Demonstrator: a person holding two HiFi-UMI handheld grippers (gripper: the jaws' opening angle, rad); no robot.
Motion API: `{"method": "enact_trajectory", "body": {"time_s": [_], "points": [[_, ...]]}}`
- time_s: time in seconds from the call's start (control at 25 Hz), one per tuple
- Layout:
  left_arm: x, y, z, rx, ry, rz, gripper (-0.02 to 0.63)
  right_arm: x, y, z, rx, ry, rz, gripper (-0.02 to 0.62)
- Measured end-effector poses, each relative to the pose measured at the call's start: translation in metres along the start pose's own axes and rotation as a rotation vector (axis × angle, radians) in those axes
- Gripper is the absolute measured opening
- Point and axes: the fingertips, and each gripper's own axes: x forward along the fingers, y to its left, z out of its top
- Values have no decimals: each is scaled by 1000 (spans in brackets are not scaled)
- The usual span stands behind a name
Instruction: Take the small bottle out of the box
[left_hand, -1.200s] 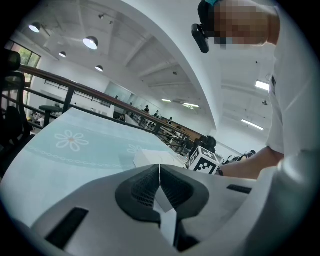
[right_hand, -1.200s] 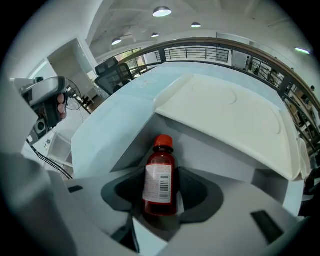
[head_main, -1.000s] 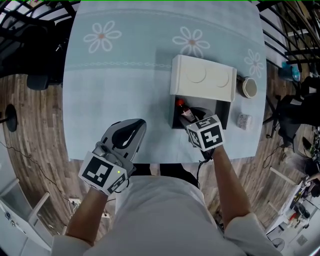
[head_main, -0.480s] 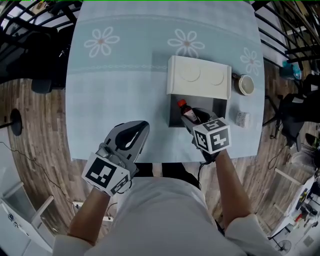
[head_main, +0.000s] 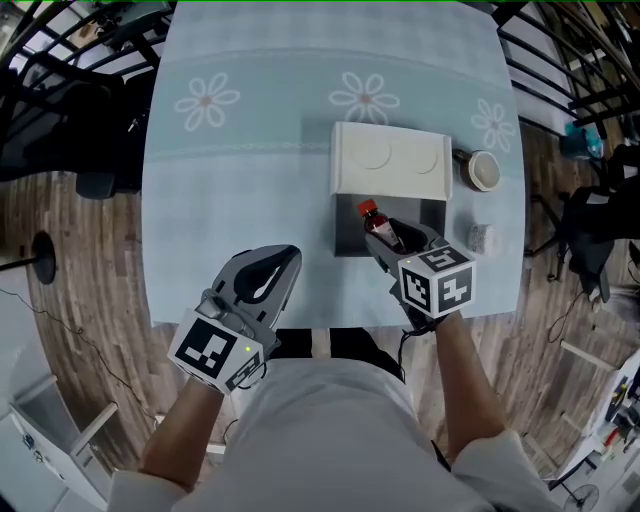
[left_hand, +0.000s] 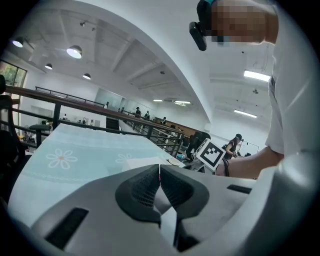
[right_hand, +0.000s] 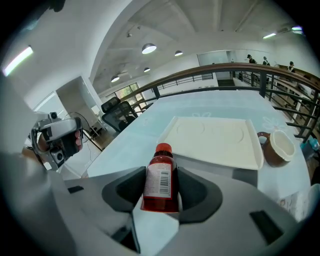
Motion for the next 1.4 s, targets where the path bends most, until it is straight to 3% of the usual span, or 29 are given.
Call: {"method": "enact_trajectory", "body": {"time_s": [0.64,1.4], "points": [[-15,-24,32,56,-43,5,23,-73,29,49,22,-249,57,213],[-26,-39,62,108,-89,8,23,-127,59,80,7,-441,94,214]]}}
